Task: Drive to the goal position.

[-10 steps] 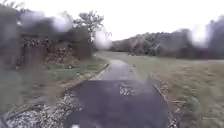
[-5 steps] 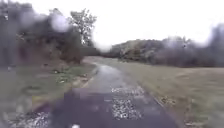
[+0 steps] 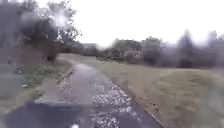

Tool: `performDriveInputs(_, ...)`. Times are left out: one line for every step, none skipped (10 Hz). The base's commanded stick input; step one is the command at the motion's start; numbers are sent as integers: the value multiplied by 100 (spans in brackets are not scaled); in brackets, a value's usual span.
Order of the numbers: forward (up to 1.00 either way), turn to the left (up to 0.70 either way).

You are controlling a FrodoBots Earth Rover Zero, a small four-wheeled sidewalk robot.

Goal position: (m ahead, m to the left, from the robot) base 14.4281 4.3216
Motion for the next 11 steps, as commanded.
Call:
performDriveInputs(100,0)
performDriveInputs(100,0)
performDriveInputs(100,0)
performDriveInputs(100,0)
performDriveInputs(100,0)
performDriveInputs(100,40)
performDriveInputs(100,40)
performDriveInputs(100,40)
performDriveInputs(100,40)
performDriveInputs(100,0)
performDriveInputs(100,0)
